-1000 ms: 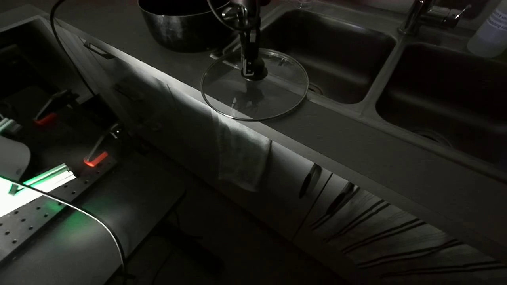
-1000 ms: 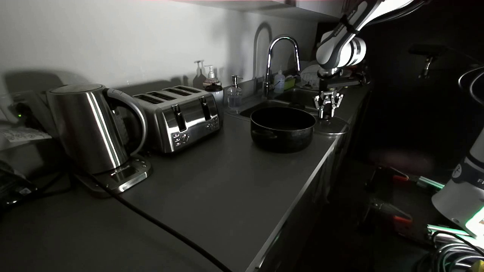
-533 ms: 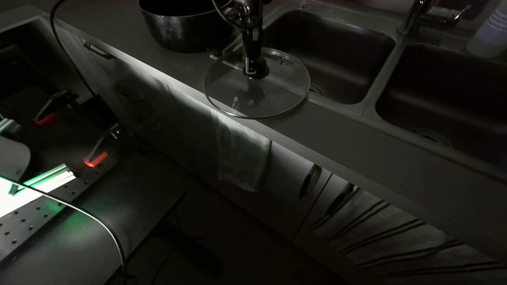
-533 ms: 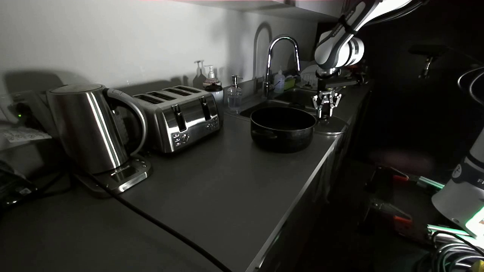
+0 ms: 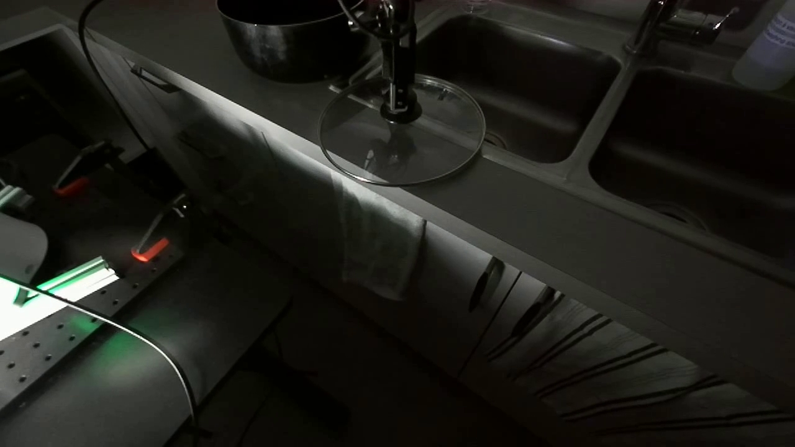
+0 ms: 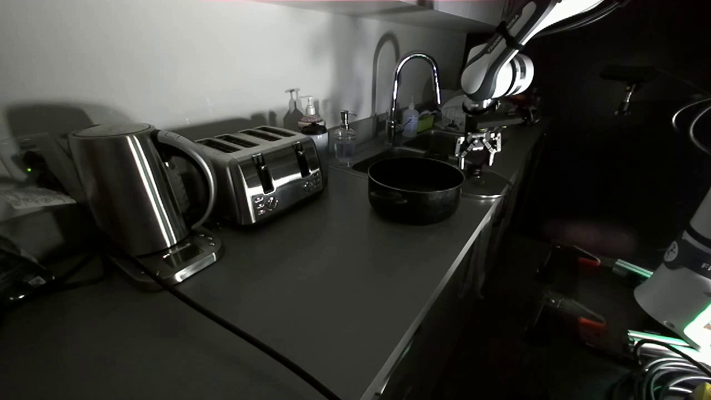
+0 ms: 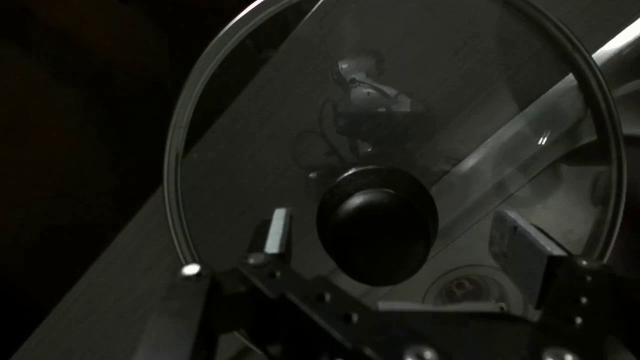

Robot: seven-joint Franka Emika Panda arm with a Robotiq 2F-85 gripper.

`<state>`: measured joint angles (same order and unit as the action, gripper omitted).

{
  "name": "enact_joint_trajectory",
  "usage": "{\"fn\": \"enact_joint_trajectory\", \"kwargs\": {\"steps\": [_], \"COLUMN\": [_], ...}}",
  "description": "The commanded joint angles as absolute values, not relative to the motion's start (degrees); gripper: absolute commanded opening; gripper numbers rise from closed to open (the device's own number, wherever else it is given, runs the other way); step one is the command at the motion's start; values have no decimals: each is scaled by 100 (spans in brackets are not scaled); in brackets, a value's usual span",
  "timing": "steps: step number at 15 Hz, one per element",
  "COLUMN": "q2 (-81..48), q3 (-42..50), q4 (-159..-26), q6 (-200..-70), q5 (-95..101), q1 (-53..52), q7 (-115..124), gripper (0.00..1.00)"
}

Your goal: Remove the glass lid from the black pot.

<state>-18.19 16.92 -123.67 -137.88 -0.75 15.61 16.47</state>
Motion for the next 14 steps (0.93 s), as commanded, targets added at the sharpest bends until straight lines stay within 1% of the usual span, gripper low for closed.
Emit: {"fn": "enact_joint_trajectory", "kwargs": {"steps": [1, 8, 14], "q2": [-1744, -995, 78], "q3": [1748, 1730, 1672], "q4": [-12414, -12955, -13796], "q6": [-13936, -14314, -14524], "q5": [-16, 148, 556], "q1": [1489, 1340, 1275], "q7": [1664, 1587, 1538], "gripper": [100, 100, 100]}}
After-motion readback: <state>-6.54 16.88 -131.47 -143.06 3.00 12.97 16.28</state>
